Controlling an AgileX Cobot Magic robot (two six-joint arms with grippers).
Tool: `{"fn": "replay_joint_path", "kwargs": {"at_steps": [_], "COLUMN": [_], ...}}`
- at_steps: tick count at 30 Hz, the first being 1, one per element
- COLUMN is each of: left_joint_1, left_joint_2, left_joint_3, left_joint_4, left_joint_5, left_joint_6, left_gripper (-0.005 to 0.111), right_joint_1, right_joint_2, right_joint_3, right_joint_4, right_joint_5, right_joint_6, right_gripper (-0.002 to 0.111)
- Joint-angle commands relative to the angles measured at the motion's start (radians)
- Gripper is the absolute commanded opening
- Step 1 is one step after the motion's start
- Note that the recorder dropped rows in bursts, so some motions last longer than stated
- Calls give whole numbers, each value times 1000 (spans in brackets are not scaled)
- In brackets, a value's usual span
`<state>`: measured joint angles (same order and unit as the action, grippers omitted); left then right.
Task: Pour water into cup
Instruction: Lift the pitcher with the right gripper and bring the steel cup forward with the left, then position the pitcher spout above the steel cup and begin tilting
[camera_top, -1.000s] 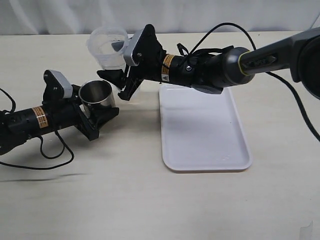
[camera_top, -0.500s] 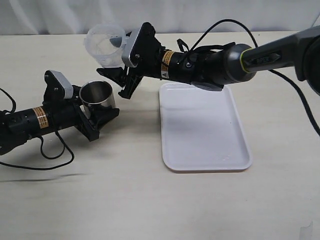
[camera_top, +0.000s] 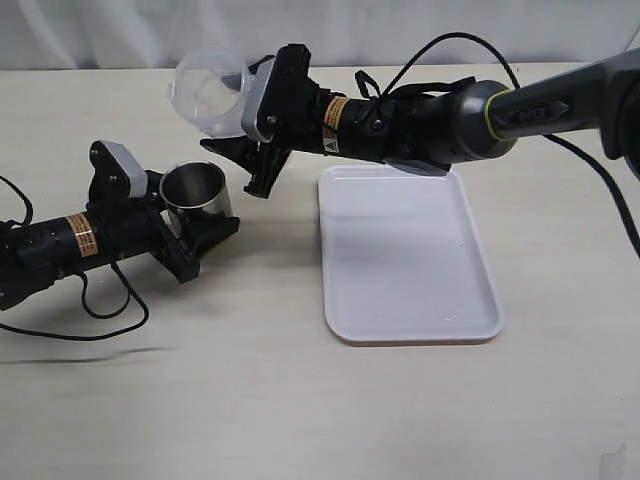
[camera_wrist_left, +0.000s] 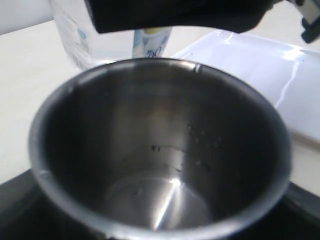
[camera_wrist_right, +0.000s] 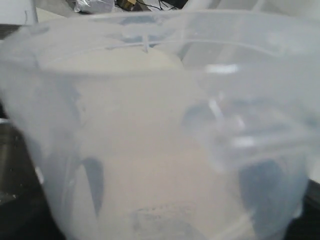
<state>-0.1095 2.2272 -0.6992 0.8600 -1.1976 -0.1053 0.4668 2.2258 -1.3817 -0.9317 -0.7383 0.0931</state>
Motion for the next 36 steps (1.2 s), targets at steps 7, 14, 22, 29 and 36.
{"fn": "replay_joint_path", "kwargs": {"at_steps": [7,14,22,29,36], "left_joint_1": [-8,-8,-8,-8,-8], "left_joint_2": [-2,-2,-2,-2,-2], "left_joint_3": [-13,-33,-37,-37,-43], "left_joint_4": [11,38,36,36,45], "left_joint_5": [-23,-23,-23,-23,-23], "left_joint_6": [0,-6,-8,-8,-8], "left_gripper": [0,0,0,0,0], "right_joint_1": [0,0,0,0,0], "right_joint_2": [-20,-20,-20,-20,-20], "right_joint_3": [-2,-2,-2,-2,-2], "right_joint_4": [4,0,0,0,0], "right_joint_5": [21,27,29,29,29], "right_joint_6": [-81,-156,-253,-297,-372], "right_gripper": [4,4,4,4,4]}}
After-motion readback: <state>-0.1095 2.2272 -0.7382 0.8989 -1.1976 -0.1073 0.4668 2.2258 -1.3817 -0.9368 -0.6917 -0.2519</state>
